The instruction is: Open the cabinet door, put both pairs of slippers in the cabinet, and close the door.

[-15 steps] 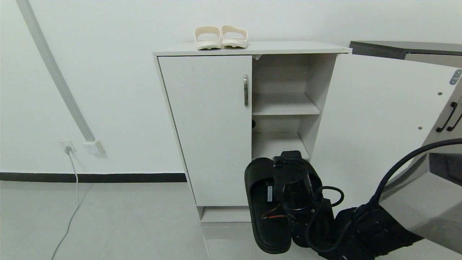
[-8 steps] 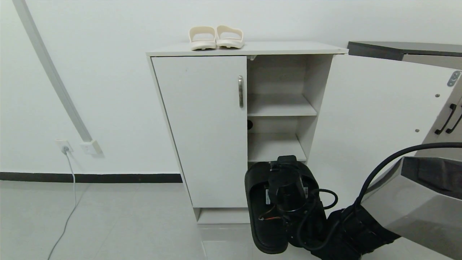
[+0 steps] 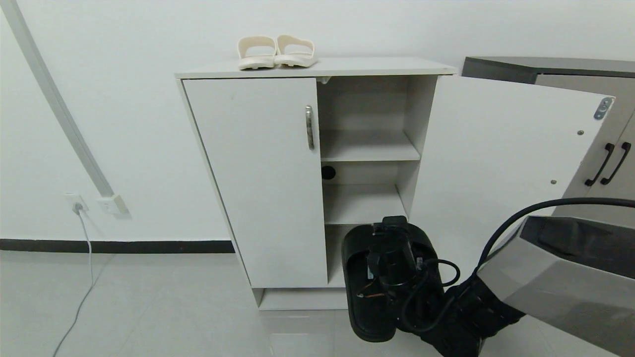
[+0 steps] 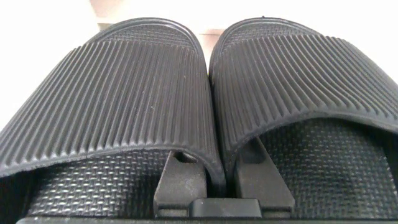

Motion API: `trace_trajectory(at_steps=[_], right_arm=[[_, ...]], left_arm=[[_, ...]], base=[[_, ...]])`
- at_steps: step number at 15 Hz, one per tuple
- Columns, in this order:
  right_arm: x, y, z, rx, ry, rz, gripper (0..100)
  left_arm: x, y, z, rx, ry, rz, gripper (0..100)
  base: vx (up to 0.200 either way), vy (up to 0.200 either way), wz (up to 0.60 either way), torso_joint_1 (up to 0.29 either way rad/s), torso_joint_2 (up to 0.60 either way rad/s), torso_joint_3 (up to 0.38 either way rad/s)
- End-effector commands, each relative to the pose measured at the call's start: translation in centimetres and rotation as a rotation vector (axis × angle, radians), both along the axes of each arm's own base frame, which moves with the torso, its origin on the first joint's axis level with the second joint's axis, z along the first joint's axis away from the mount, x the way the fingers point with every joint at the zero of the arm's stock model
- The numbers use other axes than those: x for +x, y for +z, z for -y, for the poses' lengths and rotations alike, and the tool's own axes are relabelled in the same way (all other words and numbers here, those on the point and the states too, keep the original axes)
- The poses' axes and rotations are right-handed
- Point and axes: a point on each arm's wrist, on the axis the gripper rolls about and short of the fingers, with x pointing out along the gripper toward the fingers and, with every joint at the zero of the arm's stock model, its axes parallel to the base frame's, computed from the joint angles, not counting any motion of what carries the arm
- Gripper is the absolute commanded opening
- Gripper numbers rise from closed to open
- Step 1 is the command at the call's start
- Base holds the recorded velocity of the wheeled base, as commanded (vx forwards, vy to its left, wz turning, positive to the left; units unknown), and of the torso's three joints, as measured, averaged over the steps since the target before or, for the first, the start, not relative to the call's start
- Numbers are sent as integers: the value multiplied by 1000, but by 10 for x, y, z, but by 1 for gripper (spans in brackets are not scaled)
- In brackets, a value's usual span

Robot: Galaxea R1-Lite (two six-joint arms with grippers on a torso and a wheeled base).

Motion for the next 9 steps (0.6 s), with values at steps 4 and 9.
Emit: trace_trajectory(at_steps=[4, 9], right_arm=[[7, -3, -5, 21, 28, 2, 0], [10, -8, -9, 18, 29, 0, 0]], left_arm=[[0, 0, 0, -1, 4, -2, 0], [0, 0, 0, 1, 1, -3, 0]], base=[[0, 0, 0, 0, 0, 0], [0, 0, 0, 0, 0, 0]])
